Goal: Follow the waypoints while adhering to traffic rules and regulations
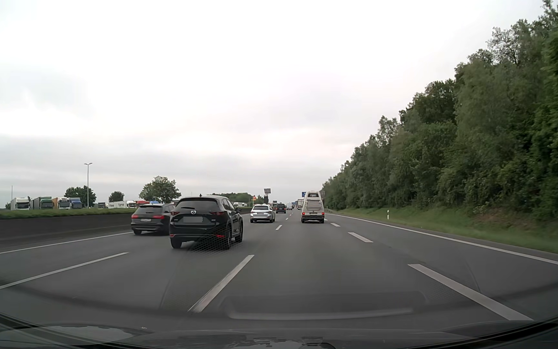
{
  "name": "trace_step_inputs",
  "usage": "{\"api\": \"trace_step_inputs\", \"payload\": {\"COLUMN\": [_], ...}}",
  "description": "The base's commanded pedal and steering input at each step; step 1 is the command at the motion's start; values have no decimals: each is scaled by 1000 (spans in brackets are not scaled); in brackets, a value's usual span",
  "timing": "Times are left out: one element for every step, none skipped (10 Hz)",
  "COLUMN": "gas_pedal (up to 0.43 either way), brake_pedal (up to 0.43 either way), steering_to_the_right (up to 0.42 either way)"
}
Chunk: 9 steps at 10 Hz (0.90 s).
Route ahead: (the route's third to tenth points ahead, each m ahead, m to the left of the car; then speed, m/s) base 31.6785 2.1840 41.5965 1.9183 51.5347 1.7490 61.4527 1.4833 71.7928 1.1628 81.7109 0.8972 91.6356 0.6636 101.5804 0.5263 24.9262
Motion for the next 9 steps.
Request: {"api": "trace_step_inputs", "payload": {"gas_pedal": [0, 0, 0, 0, 0, 0, 0, 0, 0], "brake_pedal": [0, 0, 0, 0, 0, 0, 0, 0, 0], "steering_to_the_right": [-6, -6, -5, -5, -5, -4, -4, -3, -1]}}
